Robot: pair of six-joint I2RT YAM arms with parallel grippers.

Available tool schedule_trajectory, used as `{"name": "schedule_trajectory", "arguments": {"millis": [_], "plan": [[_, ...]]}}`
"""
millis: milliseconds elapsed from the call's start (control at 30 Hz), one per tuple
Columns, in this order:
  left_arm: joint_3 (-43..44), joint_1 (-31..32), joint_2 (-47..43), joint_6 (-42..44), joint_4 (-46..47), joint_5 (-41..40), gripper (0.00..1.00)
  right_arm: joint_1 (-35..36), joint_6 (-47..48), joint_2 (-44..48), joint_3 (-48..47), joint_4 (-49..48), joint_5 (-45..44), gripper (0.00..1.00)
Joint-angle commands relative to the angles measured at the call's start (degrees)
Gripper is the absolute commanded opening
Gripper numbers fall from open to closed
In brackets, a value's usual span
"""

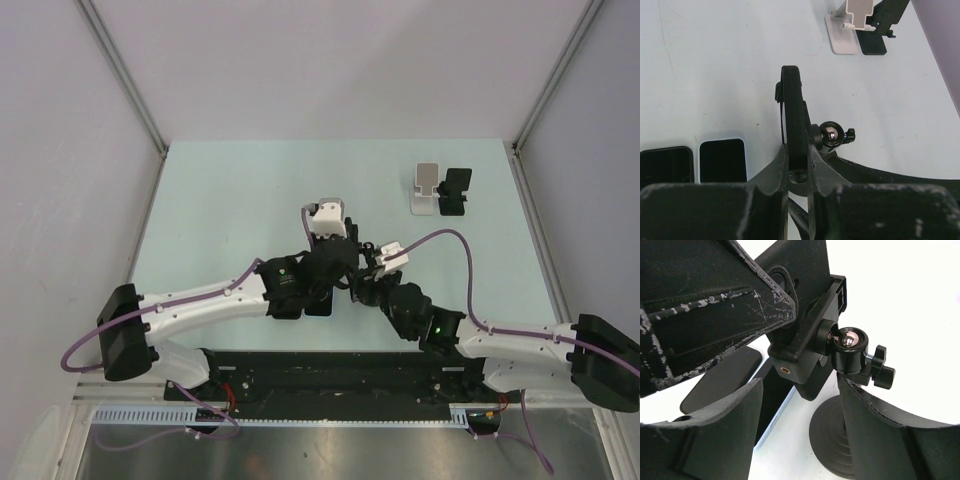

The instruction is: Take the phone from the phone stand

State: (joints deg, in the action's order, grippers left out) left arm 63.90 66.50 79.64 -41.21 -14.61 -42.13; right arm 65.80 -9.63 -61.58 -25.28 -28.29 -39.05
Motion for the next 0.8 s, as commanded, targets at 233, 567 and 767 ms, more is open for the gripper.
{"name": "schedule_trajectory", "arguments": {"millis": [233, 567, 767], "plan": [[6.5, 2.2, -2.1, 2.2, 8.1, 0.4, 0.13, -7.9, -0.9, 9.7, 2.4, 5.9, 7.9, 0.71], [9.6, 2.0, 3.2, 5.8, 7.7, 1.4, 0.26, -8.4, -3.0, 22.2, 3.3, 18.5, 6.4, 0.74], [10.2, 2.1, 6.1, 6.1, 6.9, 2.2, 0.27, -9.2, -3.5, 26.1, 3.8, 22.2, 5.2, 0.76]]}}
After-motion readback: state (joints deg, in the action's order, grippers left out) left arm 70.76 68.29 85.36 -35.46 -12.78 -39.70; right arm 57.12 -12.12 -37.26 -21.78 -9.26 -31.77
